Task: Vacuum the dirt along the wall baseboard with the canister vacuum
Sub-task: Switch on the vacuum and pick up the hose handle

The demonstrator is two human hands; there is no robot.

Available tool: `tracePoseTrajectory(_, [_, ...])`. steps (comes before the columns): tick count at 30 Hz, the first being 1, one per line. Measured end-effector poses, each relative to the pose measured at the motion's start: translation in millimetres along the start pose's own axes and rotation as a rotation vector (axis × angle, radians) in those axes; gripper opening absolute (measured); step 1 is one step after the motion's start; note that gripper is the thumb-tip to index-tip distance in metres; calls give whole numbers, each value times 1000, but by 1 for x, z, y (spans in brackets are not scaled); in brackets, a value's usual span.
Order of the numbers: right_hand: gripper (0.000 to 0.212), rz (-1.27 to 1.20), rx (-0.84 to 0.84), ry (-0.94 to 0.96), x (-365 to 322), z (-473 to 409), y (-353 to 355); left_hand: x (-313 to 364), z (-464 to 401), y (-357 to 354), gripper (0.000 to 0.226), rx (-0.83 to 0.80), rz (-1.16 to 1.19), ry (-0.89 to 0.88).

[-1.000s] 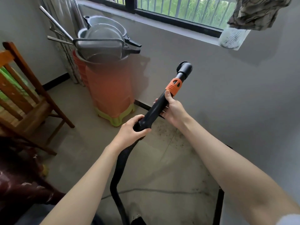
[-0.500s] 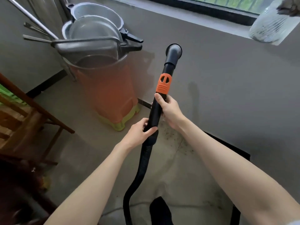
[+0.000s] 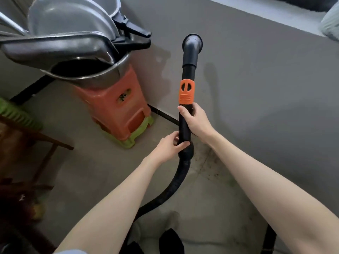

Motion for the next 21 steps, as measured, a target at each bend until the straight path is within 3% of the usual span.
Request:
tracePoseTrajectory(8, [19,139,26,-69,65,-54,-18,-42,-60,13,27,-23,117,80])
tracePoseTrajectory(14, [30,349,-22,-83,152,-110,-72,-141,-122,37,30,159,356,170])
tracePoseTrajectory(17, [37,435,-77,-95,204,-139,-108,-194,-157,37,39,122,364,151])
tracePoseTrajectory(21, [27,504,-129,-42,286,-176,-151,-268,-206,6,40,81,421,147])
Point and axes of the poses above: each hand's wrist, its own z-axis away from the middle knuckle, its own y-axis out of the back of the hand, x = y × z, the point moved 5 cm from there along -z, towards the middle knuckle, and after that the axes turned 6 degrees about -y, right-handed, at the moved point
